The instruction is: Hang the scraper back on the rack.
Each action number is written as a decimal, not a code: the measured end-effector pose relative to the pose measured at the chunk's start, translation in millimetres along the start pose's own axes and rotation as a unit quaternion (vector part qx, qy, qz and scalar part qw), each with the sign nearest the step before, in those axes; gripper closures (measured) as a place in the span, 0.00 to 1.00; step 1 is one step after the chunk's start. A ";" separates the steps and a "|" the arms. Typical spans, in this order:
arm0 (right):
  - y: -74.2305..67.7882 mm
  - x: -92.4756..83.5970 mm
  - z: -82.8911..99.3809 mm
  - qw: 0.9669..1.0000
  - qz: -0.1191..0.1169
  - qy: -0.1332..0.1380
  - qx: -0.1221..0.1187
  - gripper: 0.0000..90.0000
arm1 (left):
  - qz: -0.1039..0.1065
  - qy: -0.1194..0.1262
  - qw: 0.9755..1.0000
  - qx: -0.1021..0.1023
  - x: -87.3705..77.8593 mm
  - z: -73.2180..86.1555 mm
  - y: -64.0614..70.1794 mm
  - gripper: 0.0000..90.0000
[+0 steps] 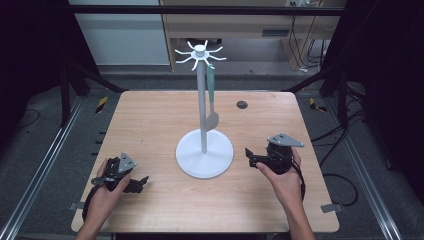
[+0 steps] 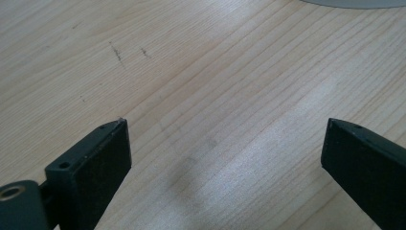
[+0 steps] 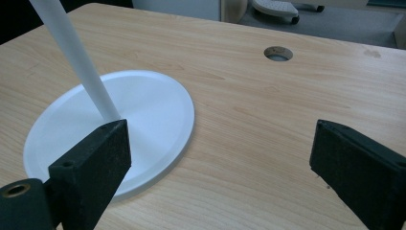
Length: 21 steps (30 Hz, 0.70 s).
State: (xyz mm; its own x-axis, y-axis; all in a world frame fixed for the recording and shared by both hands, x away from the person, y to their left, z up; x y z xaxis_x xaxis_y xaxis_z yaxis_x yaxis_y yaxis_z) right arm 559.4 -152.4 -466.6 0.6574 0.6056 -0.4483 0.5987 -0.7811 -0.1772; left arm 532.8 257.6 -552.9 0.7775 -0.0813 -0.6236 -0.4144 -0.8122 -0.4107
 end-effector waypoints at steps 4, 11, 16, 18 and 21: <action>6.8 3.6 8.0 1.000 0.006 -0.017 0.003 0.07 | -0.001 0.001 1.000 -0.003 -0.4 -0.3 -0.7 0.03; 13.2 9.0 17.8 1.000 0.009 -0.024 0.016 0.07 | -0.001 0.001 1.000 -0.002 -0.2 -0.4 -0.3 0.03; 18.5 11.7 26.4 0.999 0.013 -0.029 0.027 0.08 | -0.001 0.001 1.000 -0.003 -0.4 -0.3 -0.5 0.03; 21.2 12.9 31.2 0.999 0.013 -0.032 0.030 0.08 | -0.001 0.001 1.000 -0.002 -0.3 -0.3 -0.6 0.03; 23.4 13.6 34.2 0.999 0.015 -0.035 0.031 0.08 | -0.001 0.001 1.000 -0.002 -0.2 -0.4 -0.4 0.03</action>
State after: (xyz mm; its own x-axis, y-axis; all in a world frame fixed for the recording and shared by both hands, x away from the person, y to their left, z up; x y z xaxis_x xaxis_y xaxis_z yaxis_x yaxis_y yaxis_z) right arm 566.7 -167.6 -506.8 0.6406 0.5710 -0.5134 0.5479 -0.8083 -0.2155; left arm 533.0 257.7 -552.3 0.7796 -0.0804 -0.6211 -0.4102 -0.8149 -0.4095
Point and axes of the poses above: each handheld gripper's, and its own axes: x roughly forward along the jaws, z roughly out of its underside, y roughly to its right, the point moved 10 cm from there along x, roughly forward along the jaws, and after that the axes turned 15 degrees about -z, right-handed, at the moved point
